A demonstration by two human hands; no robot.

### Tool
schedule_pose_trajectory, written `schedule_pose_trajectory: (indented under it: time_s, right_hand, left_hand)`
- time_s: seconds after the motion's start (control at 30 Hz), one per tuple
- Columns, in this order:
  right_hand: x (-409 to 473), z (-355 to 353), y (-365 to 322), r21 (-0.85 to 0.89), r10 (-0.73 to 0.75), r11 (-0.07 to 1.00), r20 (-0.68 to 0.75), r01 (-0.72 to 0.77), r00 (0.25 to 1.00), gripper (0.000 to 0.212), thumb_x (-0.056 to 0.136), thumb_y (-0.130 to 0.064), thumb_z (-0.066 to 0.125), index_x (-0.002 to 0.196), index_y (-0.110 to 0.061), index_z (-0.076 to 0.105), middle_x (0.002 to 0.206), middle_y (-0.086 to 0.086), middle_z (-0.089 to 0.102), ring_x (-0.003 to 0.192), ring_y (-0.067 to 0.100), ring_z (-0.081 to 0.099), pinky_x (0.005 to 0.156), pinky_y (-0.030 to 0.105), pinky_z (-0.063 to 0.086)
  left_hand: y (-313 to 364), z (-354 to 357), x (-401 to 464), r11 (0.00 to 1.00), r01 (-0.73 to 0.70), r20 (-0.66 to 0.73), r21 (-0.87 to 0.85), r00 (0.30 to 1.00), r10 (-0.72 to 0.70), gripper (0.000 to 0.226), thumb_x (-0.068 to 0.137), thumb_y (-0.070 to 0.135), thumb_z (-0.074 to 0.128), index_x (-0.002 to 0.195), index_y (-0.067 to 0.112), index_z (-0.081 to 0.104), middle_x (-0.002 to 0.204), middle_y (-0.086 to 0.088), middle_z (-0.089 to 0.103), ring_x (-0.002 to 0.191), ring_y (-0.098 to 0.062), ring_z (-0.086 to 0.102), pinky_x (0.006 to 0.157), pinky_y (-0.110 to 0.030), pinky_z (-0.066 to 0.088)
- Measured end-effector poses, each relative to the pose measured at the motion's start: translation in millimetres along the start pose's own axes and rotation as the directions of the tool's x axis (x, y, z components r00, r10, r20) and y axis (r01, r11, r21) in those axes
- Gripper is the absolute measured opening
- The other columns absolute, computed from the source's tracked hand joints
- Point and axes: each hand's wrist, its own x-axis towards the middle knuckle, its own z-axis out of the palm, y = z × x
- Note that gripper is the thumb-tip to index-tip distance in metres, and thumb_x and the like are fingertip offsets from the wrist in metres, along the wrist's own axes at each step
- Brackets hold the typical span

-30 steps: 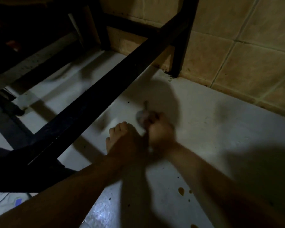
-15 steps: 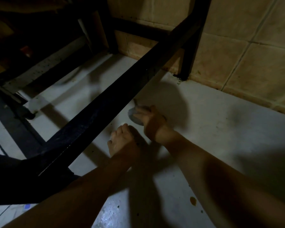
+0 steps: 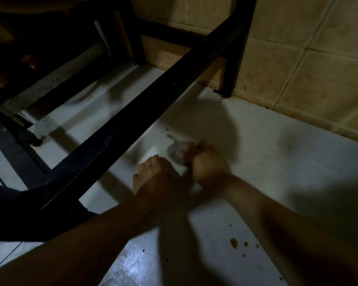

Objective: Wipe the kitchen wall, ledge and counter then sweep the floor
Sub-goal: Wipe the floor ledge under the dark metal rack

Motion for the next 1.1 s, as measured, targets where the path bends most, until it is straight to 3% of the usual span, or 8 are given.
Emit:
schedule_pose_trajectory:
  time_s: [0.2,0.37,0.47,0.63,0.73,0.87,0.97,1.1]
  right_hand:
    - [-33.4,-14.1,22.2,-0.154,0.45,0.876,-0.078,-0.456,0.89,0.051,0.093,-0.018,0.032,0.141,-0.032,0.039,0.149,-0.001,0.033,0.117,0.035,0.04,0.091,0.042,0.04]
    - [-58.8,1.6,-27.6,-0.212,0.099,0.97,-0.102,-0.119,0.99,0.028,0.07,-0.016,0.062,0.095,-0.022,0.073,0.105,0.003,0.069,0.086,0.035,0.065,0.064,0.041,0.057]
    - [-85.7,-11.8,7.4,0.028,0.239,0.971,-0.183,-0.238,0.954,0.036,0.079,-0.011,0.061,0.114,-0.014,0.065,0.117,0.012,0.062,0.093,0.036,0.062,0.076,0.041,0.053]
    - [-106.8,-39.8,13.0,-0.156,0.61,0.766,-0.13,-0.624,0.782,0.05,0.094,-0.016,0.042,0.143,-0.024,0.035,0.148,0.005,0.031,0.12,0.035,0.038,0.096,0.043,0.04]
    - [-103.9,-28.6,-26.6,-0.113,0.516,0.84,-0.138,-0.531,0.845,0.049,0.093,-0.013,0.045,0.141,-0.021,0.04,0.144,0.007,0.037,0.118,0.037,0.039,0.089,0.047,0.044]
    - [-134.6,-25.8,-1.5,-0.205,0.399,0.881,-0.161,-0.426,0.903,0.062,0.083,-0.026,0.017,0.135,-0.024,0.05,0.136,0.006,0.049,0.102,0.035,0.048,0.082,0.045,0.048]
    - [-170.0,-43.7,36.2,-0.211,0.654,0.69,-0.225,-0.692,0.722,0.05,0.09,-0.049,0.029,0.133,-0.033,0.049,0.129,-0.001,0.049,0.11,0.027,0.049,0.097,0.036,0.043]
    - [-191.0,-63.3,33.1,-0.117,0.85,0.464,-0.22,-0.878,0.478,0.059,0.088,-0.007,0.045,0.144,-0.021,0.03,0.149,0.005,0.024,0.122,0.033,0.034,0.097,0.041,0.042]
  left_hand:
    - [13.1,-5.7,-11.0,0.999,-0.048,0.052,0.008,0.998,0.047,0.028,0.087,0.025,0.055,0.113,0.017,0.049,0.116,-0.004,0.051,0.109,-0.025,0.047,0.093,-0.041,0.042]
    - [34.2,4.8,-21.7,0.995,-0.095,0.03,0.012,0.995,0.094,0.025,0.072,0.046,0.054,0.09,0.029,0.055,0.096,0.004,0.051,0.096,-0.021,0.047,0.086,-0.045,0.044]
    - [39.7,9.7,-22.7,0.991,-0.133,0.08,-0.011,0.988,0.134,0.04,0.073,0.054,0.056,0.102,0.026,0.055,0.105,0.002,0.053,0.104,-0.024,0.047,0.088,-0.046,0.043]
    - [44.8,17.8,-23.6,0.984,-0.18,0.088,0.003,0.98,0.179,0.038,0.084,0.04,0.055,0.115,0.018,0.053,0.118,-0.004,0.053,0.112,-0.027,0.048,0.092,-0.043,0.042]
    - [53.7,20.3,-26.5,0.971,-0.24,0.09,0.014,0.967,0.238,0.029,0.09,0.03,0.05,0.117,0.02,0.051,0.122,-0.004,0.051,0.116,-0.026,0.047,0.092,-0.042,0.042]
    - [62.7,27.8,-31.5,0.906,-0.424,0.211,-0.009,0.885,0.416,0.065,0.076,0.018,0.064,0.135,0.024,0.036,0.137,-0.002,0.041,0.125,-0.024,0.04,0.104,-0.041,0.038]
    - [75.0,34.2,-38.1,0.887,-0.461,0.235,-0.03,0.859,0.455,0.074,0.079,0.018,0.063,0.143,0.02,0.025,0.144,-0.003,0.034,0.132,-0.024,0.034,0.109,-0.039,0.033]
    - [91.2,39.1,-46.4,0.826,-0.563,0.238,0.017,0.805,0.543,0.072,0.084,0.016,0.058,0.146,0.014,0.02,0.147,-0.004,0.029,0.134,-0.024,0.027,0.109,-0.036,0.028]
